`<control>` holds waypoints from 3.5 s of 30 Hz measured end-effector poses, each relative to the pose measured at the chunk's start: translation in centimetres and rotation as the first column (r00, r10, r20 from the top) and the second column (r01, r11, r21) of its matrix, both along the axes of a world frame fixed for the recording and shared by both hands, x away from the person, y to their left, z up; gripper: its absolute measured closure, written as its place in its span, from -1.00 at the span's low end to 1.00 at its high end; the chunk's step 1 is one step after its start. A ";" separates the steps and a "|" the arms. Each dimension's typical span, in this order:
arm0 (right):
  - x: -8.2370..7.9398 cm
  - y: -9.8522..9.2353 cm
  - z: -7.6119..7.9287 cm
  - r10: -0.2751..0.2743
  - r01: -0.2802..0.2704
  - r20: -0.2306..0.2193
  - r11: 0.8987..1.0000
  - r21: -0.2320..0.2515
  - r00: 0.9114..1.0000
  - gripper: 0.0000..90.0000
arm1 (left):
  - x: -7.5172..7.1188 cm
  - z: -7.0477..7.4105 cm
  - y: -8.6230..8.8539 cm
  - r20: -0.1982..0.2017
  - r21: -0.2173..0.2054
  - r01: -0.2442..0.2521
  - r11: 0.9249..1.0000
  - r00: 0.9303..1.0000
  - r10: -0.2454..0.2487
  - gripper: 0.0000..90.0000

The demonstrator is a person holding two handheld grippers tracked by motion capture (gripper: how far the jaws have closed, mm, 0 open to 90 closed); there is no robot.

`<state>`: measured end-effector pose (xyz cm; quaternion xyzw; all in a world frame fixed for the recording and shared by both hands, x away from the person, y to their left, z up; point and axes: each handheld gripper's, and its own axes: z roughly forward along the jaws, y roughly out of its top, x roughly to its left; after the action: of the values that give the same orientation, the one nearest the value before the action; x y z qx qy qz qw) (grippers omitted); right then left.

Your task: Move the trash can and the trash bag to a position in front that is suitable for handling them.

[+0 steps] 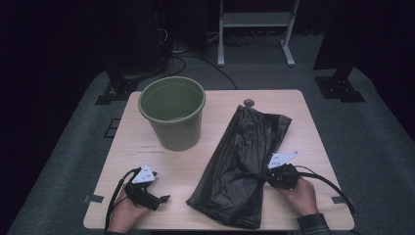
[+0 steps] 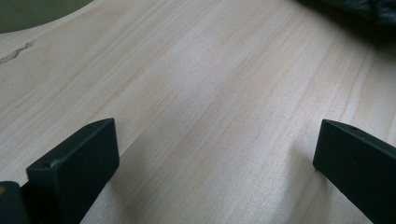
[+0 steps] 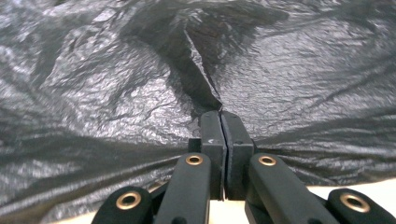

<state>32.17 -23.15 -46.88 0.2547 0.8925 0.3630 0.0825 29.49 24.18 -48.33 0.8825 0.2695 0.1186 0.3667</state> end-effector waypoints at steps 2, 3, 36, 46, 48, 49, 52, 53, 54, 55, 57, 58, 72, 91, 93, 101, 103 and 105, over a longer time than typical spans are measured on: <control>-0.3 -0.8 0.0 -0.012 0.012 -0.003 1.000 0.002 1.000 0.96 | 0.0 0.0 0.0 0.000 0.000 -0.002 1.000 1.000 0.002 -1.00; -0.3 -0.8 0.0 -0.012 0.012 -0.003 1.000 0.002 1.000 0.96 | 0.0 0.0 0.0 0.000 0.000 -0.002 1.000 1.000 0.002 -1.00; 0.3 2.1 -0.1 -0.050 0.052 0.026 0.995 -0.089 0.998 -0.07 | -0.1 0.0 -0.1 0.000 -0.001 -0.015 1.000 1.000 0.015 -1.00; 0.2 1.3 -0.2 -0.023 0.023 0.000 0.999 -0.038 1.000 1.00 | -0.1 0.0 -0.1 0.000 -0.001 -0.016 1.000 1.000 0.016 -1.00; 0.1 1.2 0.0 -0.024 0.024 0.009 0.998 -0.059 1.000 0.99 | -0.1 0.0 -0.1 0.000 -0.001 -0.016 1.000 1.000 0.016 -1.00; 0.1 0.9 0.0 -0.023 0.024 0.018 0.997 -0.068 1.000 0.99 | -0.1 0.0 -0.1 0.000 -0.001 -0.016 1.000 1.000 0.016 -1.00; -0.3 -0.2 0.3 -0.032 0.034 0.021 0.997 -0.063 0.999 0.99 | -0.1 0.0 -0.1 0.000 -0.001 -0.016 1.000 1.000 0.016 -1.00; -0.5 -0.7 0.4 -0.041 0.042 0.022 0.997 -0.061 0.999 0.99 | -0.1 0.0 -0.1 0.000 -0.001 -0.016 1.000 1.000 0.016 -1.00; -0.5 -0.7 0.4 -0.041 0.042 0.022 0.997 -0.061 0.999 0.99 | -0.1 0.0 -0.1 0.000 -0.001 -0.016 1.000 1.000 0.016 -1.00; -0.8 -1.3 0.4 -0.048 0.049 0.024 0.997 -0.062 0.999 0.99 | -0.1 0.0 -0.1 0.000 -0.001 -0.017 1.000 1.000 0.017 -1.00; -1.4 -3.5 0.4 -0.081 0.083 0.021 0.994 -0.075 0.996 0.98 | -0.1 0.0 -0.2 0.000 -0.001 -0.017 1.000 1.000 0.017 -1.00; -1.4 -3.5 0.4 -0.081 0.083 0.021 0.994 -0.075 0.996 0.98 | -0.1 0.0 -0.2 0.000 -0.001 -0.017 1.000 1.000 0.017 -1.00; -2.1 -5.5 3.5 -0.225 0.226 0.045 0.974 -0.016 0.973 -0.10 | -0.1 0.0 -0.2 0.000 0.000 -0.025 1.000 1.000 0.025 -1.00; 7.4 1.3 1.6 -0.282 0.283 0.035 0.958 -0.053 0.959 -0.14 | -0.1 0.0 -0.2 0.000 -0.001 -0.026 1.000 1.000 0.026 -1.00; 7.9 1.5 1.0 -0.289 0.290 0.033 0.955 -0.065 0.957 -0.08 | -0.1 0.0 -0.2 0.000 0.000 -0.026 1.000 1.000 0.026 -1.00; 8.2 1.5 0.1 -0.305 0.304 -0.007 0.951 -0.061 0.952 0.48 | -0.1 0.0 -0.2 0.000 0.000 -0.026 1.000 1.000 0.026 -1.00; 8.0 1.7 0.0 -0.285 0.285 -0.011 0.958 -0.045 0.958 0.93 | -0.1 0.0 -0.3 0.000 -0.001 -0.027 1.000 1.000 0.027 -1.00; 8.0 1.9 0.0 -0.275 0.274 -0.013 0.961 -0.040 0.961 1.00 | -0.1 0.0 -0.3 0.001 -0.001 -0.027 1.000 1.000 0.027 -1.00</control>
<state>40.13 -21.25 -46.89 0.3777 0.8560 0.3288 0.1286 29.37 23.93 -48.34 0.8787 0.2814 0.1238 0.3653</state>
